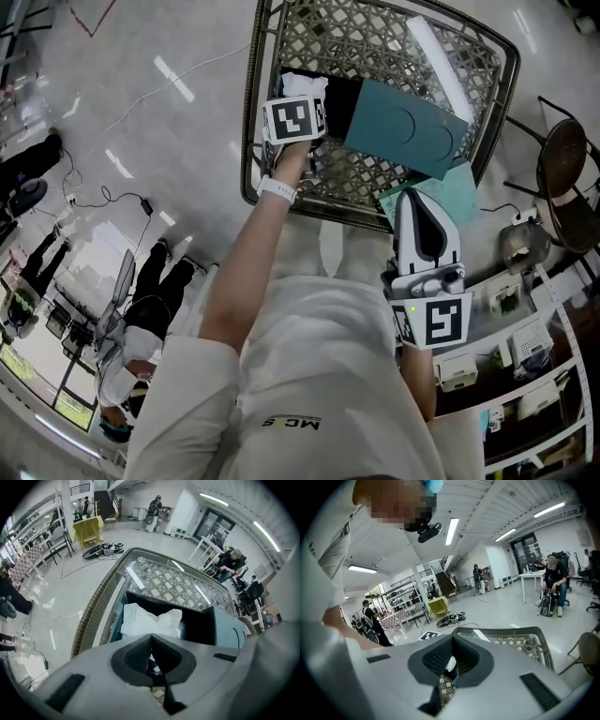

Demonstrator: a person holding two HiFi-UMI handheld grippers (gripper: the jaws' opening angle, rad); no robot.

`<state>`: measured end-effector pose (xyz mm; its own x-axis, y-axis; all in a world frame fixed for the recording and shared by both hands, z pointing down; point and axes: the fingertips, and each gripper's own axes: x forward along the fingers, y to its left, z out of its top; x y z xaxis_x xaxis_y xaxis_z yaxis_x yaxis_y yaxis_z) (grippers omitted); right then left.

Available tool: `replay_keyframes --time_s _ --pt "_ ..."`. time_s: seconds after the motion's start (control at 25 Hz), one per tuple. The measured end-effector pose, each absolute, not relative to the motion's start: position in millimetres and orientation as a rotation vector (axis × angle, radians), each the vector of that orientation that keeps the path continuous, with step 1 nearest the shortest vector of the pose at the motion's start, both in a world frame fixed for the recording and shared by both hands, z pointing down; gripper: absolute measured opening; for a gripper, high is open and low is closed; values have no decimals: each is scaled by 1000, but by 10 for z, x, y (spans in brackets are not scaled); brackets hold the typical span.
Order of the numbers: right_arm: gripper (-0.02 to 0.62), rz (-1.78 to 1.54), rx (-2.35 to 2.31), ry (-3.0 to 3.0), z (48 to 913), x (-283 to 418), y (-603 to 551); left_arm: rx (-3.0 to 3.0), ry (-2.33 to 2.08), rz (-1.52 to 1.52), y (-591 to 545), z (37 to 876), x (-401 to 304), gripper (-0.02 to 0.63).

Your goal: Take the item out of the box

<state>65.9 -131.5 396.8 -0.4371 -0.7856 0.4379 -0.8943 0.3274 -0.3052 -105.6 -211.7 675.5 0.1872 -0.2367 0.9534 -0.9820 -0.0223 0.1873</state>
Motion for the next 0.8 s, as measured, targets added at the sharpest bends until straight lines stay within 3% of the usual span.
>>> replay_keyframes --time_s 0.8 --pt "15 610 1576 -2432 3578 755 -1016 1686 -1369 781 -2010 5941 -977 24"
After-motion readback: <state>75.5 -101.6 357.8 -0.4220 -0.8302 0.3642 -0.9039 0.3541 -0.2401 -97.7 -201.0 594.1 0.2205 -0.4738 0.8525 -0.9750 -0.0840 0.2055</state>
